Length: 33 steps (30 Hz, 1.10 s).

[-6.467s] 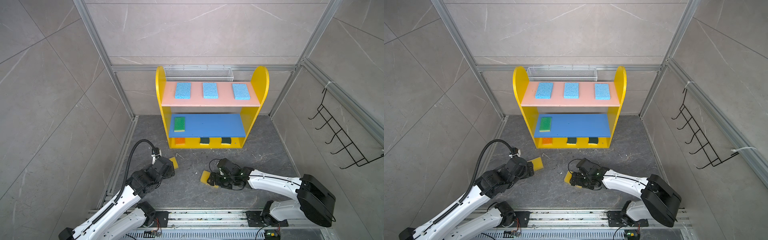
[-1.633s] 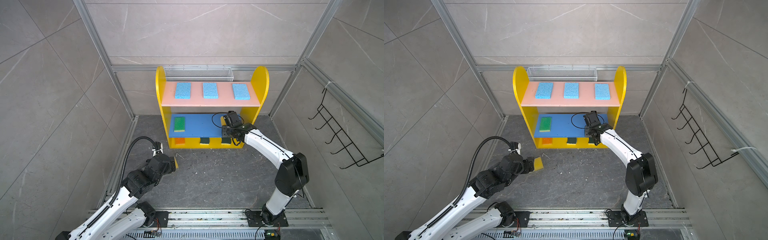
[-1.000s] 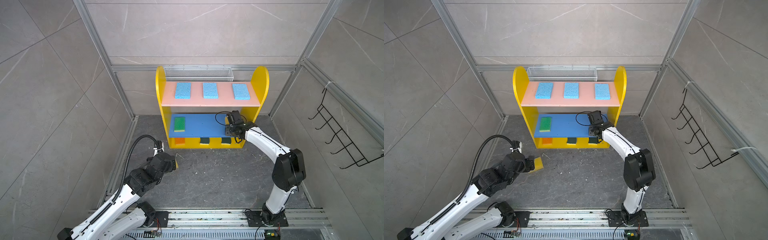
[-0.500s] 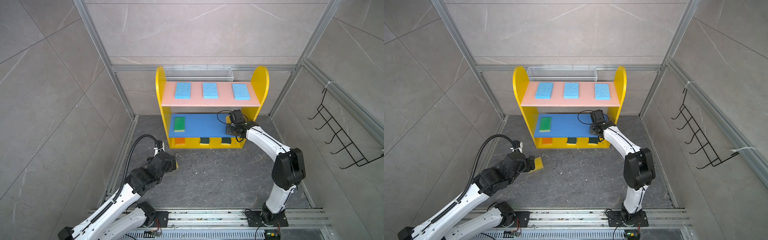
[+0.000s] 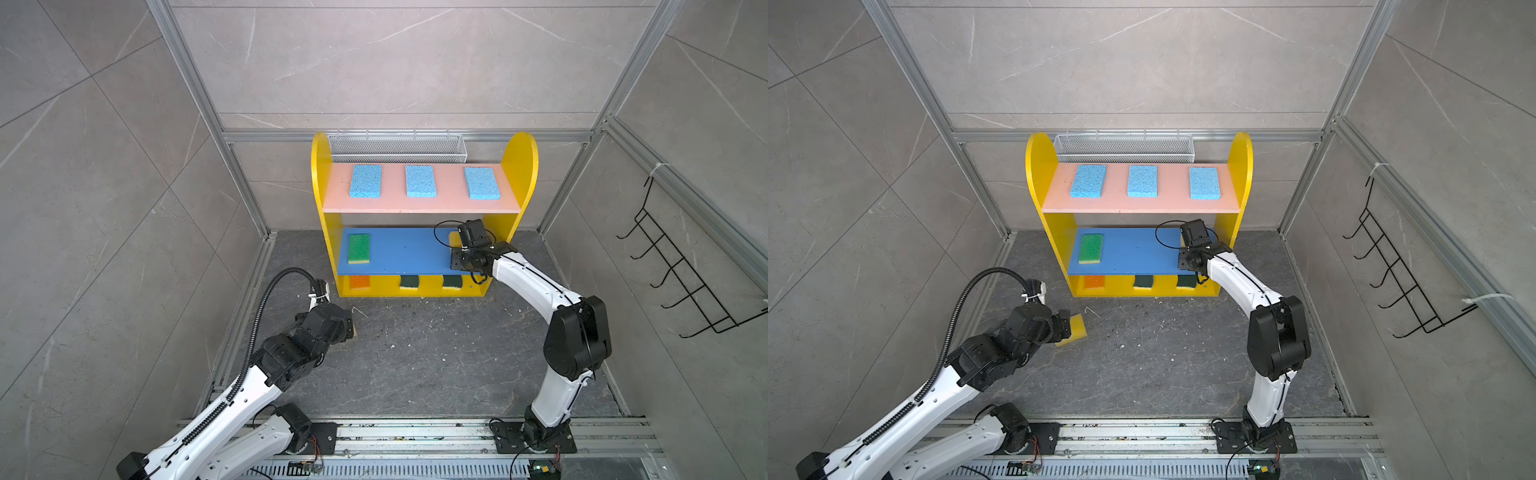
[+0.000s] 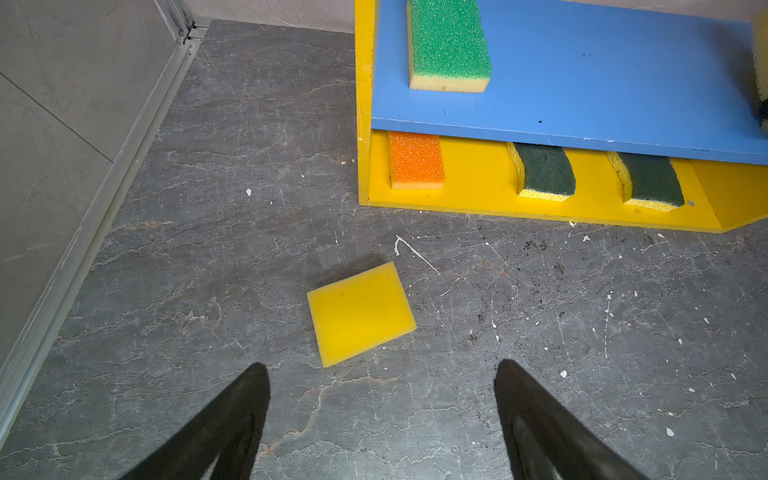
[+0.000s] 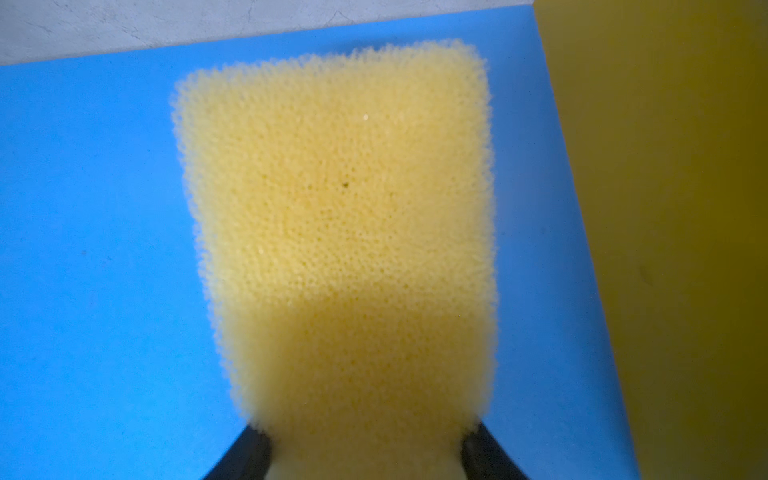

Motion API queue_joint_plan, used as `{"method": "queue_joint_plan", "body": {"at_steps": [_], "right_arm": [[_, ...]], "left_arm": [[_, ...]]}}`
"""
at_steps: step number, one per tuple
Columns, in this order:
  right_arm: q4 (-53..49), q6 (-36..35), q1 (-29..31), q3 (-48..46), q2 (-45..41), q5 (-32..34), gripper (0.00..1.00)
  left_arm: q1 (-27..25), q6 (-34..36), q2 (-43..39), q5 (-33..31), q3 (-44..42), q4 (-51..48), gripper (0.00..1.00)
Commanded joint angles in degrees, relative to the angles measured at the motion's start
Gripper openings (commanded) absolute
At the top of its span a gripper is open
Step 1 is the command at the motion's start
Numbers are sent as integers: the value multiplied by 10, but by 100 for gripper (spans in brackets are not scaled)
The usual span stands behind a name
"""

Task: Place and organize the cleaning sponges onto the shelf
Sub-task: 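Lower the yellow sponge onto the blue board beside the shelf's side wall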

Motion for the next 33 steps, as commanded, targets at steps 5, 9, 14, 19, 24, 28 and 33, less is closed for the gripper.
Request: {"method": "queue_joint_plan", "body": {"at_steps": [5, 9, 14, 19, 24, 28, 33], "right_arm": [[-4, -6, 3, -21, -14, -19, 55], [-4, -12, 8, -20, -17, -19, 55], [-4, -14, 8, -21, -20, -21, 55], [-4, -14, 13, -24, -21, -25, 55], [-6, -10, 19, -22, -19, -16, 57], [-15, 2, 19, -18, -13, 1, 59], [-21, 16, 18, -12, -2, -2, 60]], "left_arm": [[1, 4, -12, -9, 17, 4, 87], [1, 4, -9, -8, 17, 4, 87], [1, 2, -10, -7, 18, 3, 87], [1, 0, -10, -7, 18, 0, 87], [1, -3, -11, -6, 20, -2, 87], [1, -5, -14, -7, 21, -6, 87], [1, -6, -18, -9, 23, -14, 87]]}}
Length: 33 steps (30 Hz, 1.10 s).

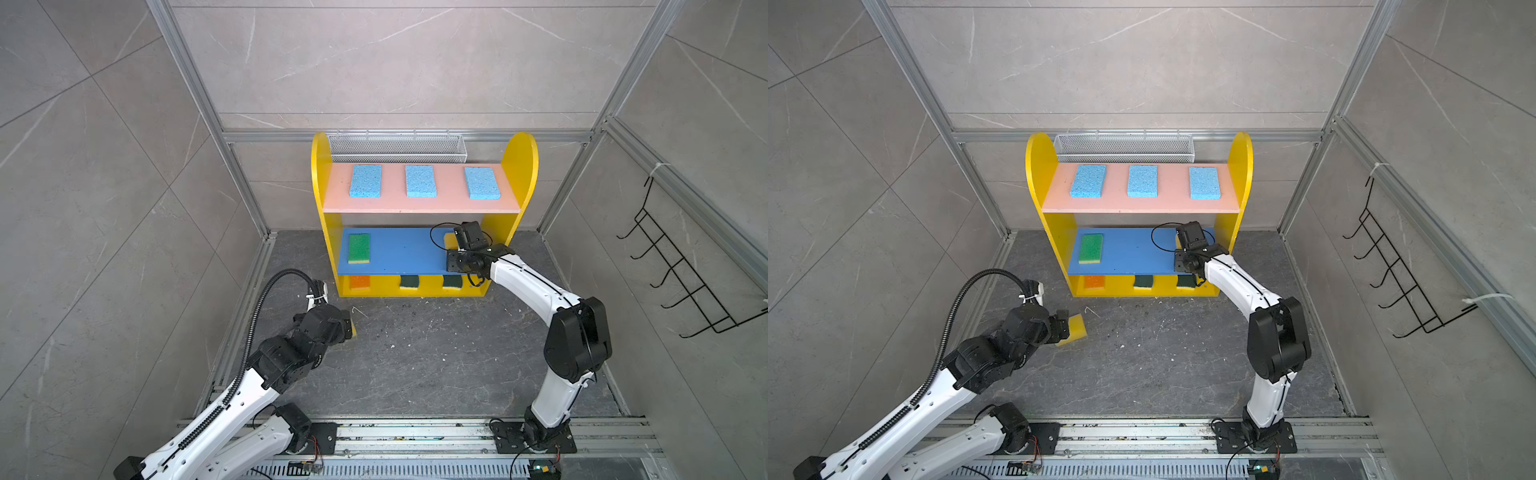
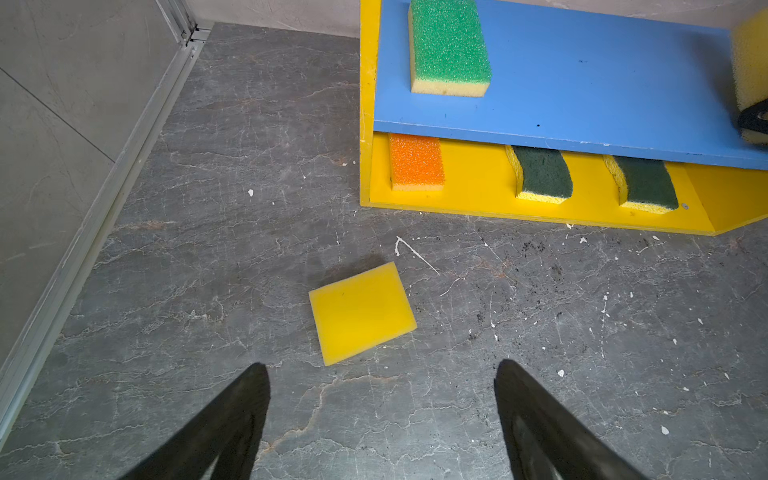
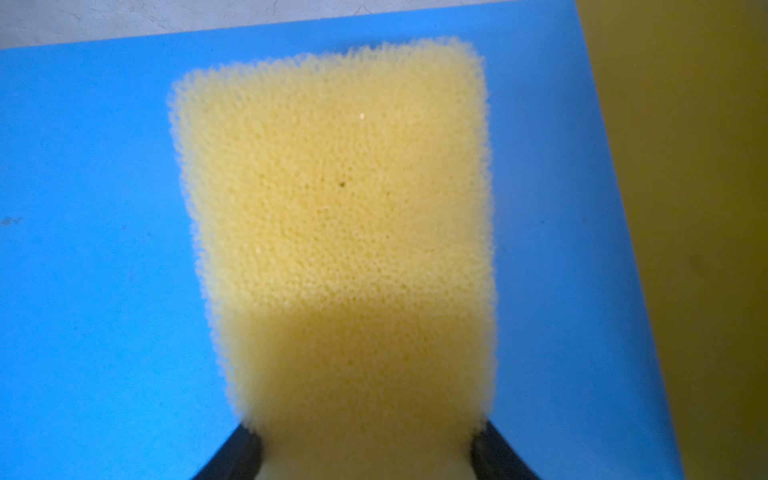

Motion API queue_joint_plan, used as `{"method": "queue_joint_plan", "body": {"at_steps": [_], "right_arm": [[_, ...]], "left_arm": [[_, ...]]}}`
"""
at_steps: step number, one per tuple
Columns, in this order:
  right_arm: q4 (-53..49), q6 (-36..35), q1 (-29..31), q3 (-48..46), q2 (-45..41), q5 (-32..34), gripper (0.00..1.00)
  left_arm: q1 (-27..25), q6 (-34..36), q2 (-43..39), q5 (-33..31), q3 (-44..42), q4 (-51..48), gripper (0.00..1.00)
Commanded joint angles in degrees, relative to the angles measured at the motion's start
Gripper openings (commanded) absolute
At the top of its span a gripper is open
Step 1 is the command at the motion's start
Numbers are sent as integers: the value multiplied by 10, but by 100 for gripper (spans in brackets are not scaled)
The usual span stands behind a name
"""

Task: Place and organize the cleaning sponges onto the shelf
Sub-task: 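Lower the yellow sponge onto the blue board beside the shelf's side wall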

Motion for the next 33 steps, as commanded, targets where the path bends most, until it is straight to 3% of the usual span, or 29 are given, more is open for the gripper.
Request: {"method": "queue_joint_plan", "body": {"at_steps": [1, 13, 26, 33], "right_arm": [[-31, 20, 2, 2, 6, 3, 60], [-34, 24, 2, 7, -12, 4, 71], [-36, 15, 2, -27, -91, 10, 79], [-28, 8, 3, -15, -36, -13, 73]], "left_arm": [[1, -5, -9, -9, 23, -6, 87], [1, -5, -8, -9, 28, -12, 87], [1, -5, 7, -5, 53, -46, 88], [1, -21, 9, -8, 54, -65, 87]]}}
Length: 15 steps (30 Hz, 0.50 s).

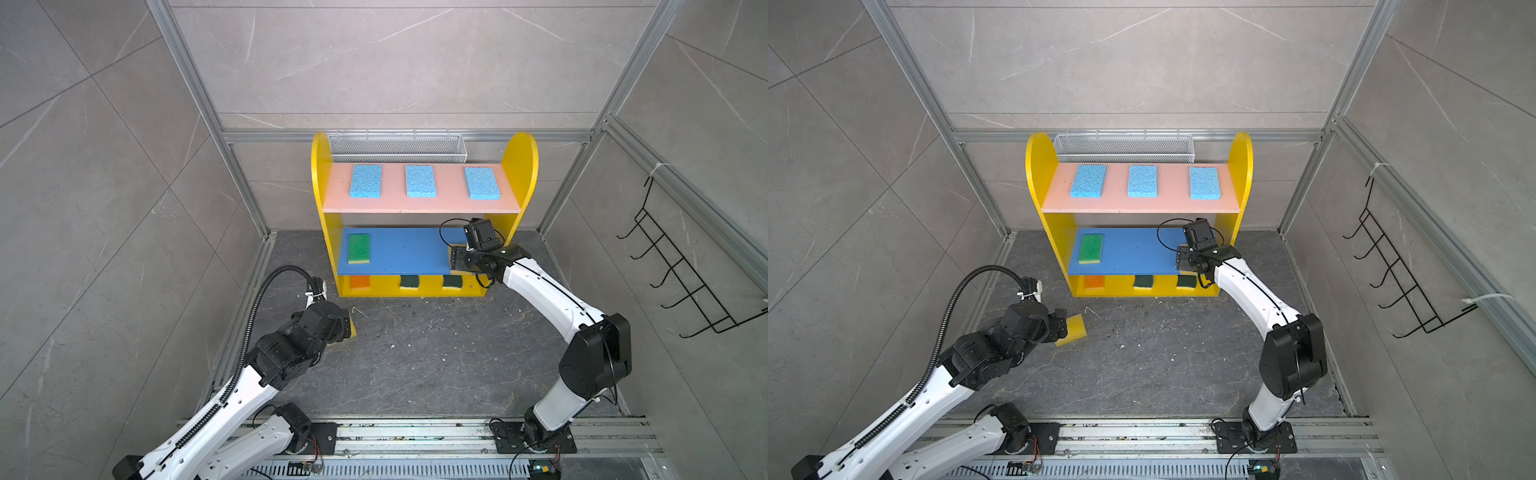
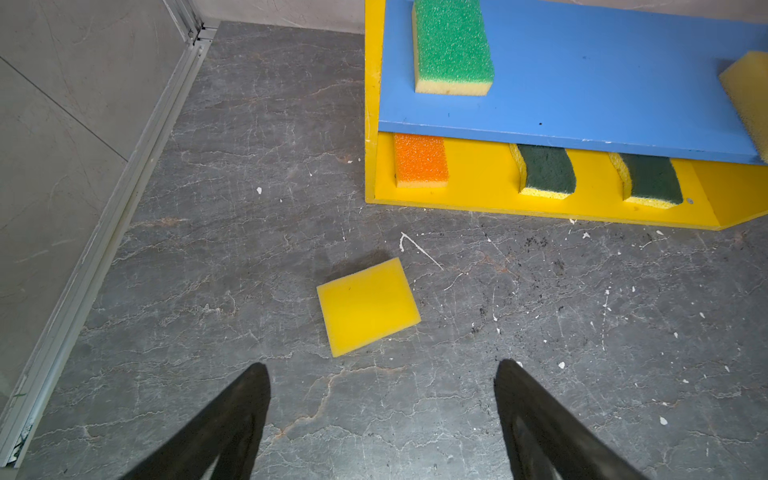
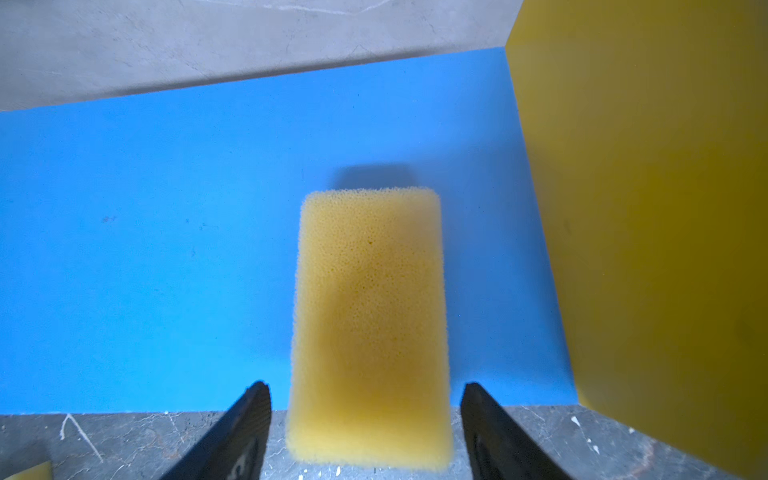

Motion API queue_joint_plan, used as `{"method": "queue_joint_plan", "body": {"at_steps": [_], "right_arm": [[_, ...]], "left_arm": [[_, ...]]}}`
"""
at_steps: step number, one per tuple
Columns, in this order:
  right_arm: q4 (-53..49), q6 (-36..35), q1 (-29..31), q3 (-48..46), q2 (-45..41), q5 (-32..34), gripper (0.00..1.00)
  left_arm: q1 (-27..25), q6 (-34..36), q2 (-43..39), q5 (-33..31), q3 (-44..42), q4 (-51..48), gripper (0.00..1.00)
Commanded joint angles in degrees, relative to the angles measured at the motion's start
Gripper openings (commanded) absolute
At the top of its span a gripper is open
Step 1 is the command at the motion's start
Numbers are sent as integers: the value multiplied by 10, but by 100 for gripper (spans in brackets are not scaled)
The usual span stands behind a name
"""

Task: Place and organize the cleaning sponges onto the shelf
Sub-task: 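Lower the yellow sponge onto the blue board beside the shelf's side wall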

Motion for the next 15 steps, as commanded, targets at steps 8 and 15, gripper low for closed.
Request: {"method": "queue_joint_plan", "body": {"at_steps": [8, 15], "right_arm": [[-4, -17, 2, 10, 48, 7, 72], [-1, -25, -5, 35, 65, 19, 68]], "left_arm": [[1, -31, -31, -18, 18, -38, 87], [1, -28, -2, -15, 26, -24, 86]]}}
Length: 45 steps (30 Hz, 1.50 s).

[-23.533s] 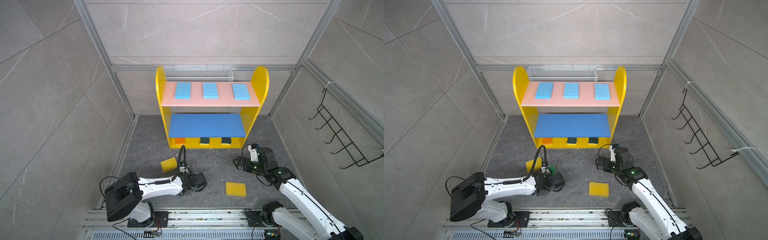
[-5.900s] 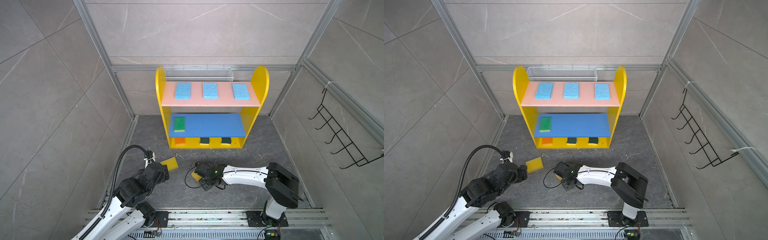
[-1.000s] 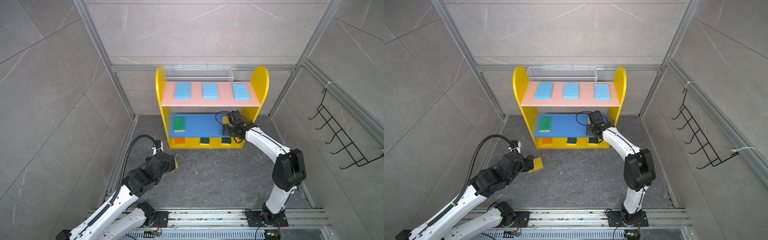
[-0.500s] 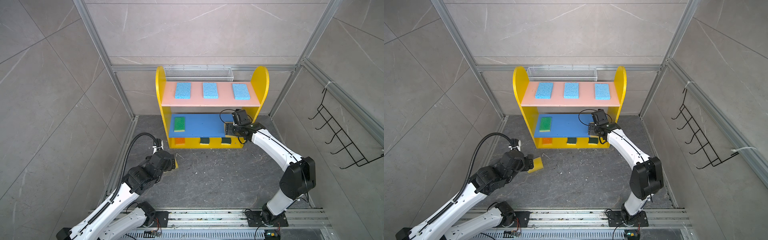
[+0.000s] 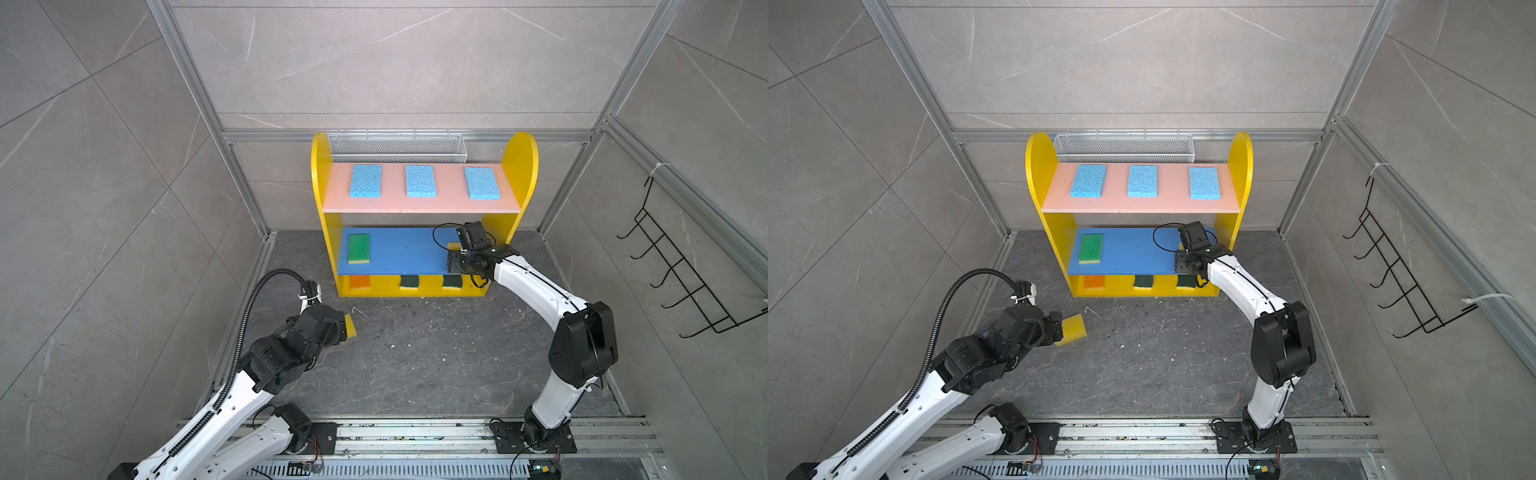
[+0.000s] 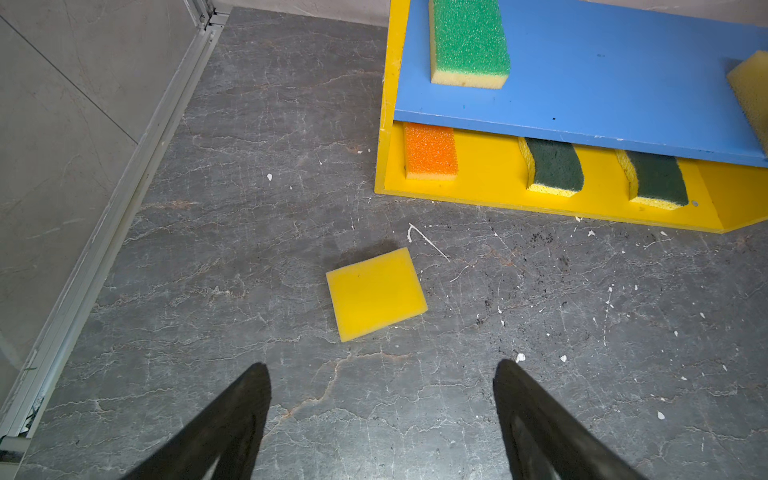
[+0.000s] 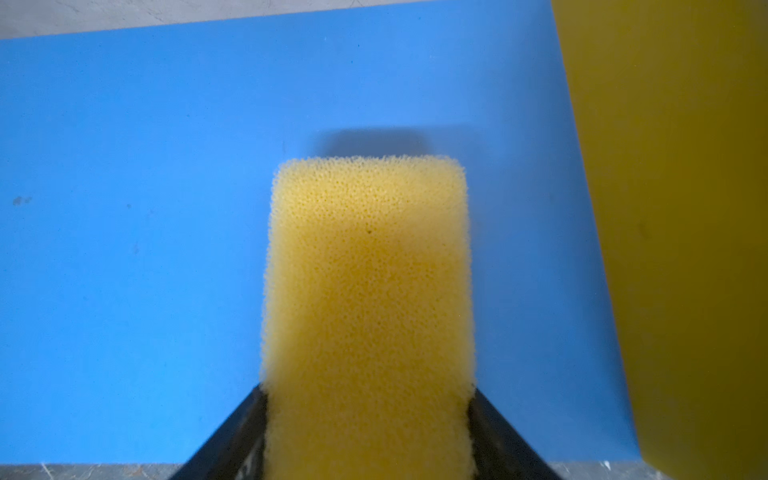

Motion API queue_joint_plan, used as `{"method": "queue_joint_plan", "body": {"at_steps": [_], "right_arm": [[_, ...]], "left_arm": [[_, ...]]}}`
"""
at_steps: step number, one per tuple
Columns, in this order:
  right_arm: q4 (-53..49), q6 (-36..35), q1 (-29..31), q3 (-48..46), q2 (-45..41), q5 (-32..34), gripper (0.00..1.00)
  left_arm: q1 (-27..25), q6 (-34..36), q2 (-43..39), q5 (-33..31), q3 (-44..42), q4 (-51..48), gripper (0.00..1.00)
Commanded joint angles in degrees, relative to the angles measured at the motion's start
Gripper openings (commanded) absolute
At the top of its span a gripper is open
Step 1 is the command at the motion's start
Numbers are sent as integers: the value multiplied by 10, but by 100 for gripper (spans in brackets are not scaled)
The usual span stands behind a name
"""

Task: Place and organize the cleaning sponges onto the shelf
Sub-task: 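Lower the yellow sponge onto the blue board beside the shelf's side wall, then open and withdraw the right gripper while the left gripper reaches toward the floor sponge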

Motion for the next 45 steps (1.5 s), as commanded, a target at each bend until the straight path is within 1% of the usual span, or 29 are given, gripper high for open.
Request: {"method": "queue_joint_plan", "body": {"at_steps": [1, 5, 14, 18, 21, 24, 29, 33, 35, 40, 45], "right_arm": [[-4, -10, -6, 24, 24, 10, 68], [0, -9, -11, 37, 43, 10, 66], [2, -13, -24, 72, 68, 9, 67], [0, -22, -23, 83, 74, 4, 70], [-3, -24, -24, 84, 71, 6, 75], [-10, -22, -23, 80, 63, 4, 78], [-7, -21, -24, 64, 37, -3, 80], [-3, -33, -24, 49, 7, -33, 82], [7, -33, -23, 26, -17, -41, 83], [-3, -29, -21, -18, -71, -36, 84], [-13, -18, -10, -80, -135, -38, 84]], "left_arm": [[1, -6, 13, -12, 22, 6, 86], [1, -3, 22, -13, 21, 12, 86], [1, 8, 30, -14, 21, 25, 87], [1, 10, 39, -15, 23, 28, 87], [1, 10, 43, -14, 24, 29, 87], [1, 10, 44, -14, 26, 29, 87], [1, 10, 37, -13, 26, 29, 87], [1, 10, 29, -18, 23, 23, 87], [1, 6, 24, -20, 16, 22, 87], [2, 10, 20, -28, -4, 28, 88], [17, 19, 52, -15, -15, 28, 90]]}}
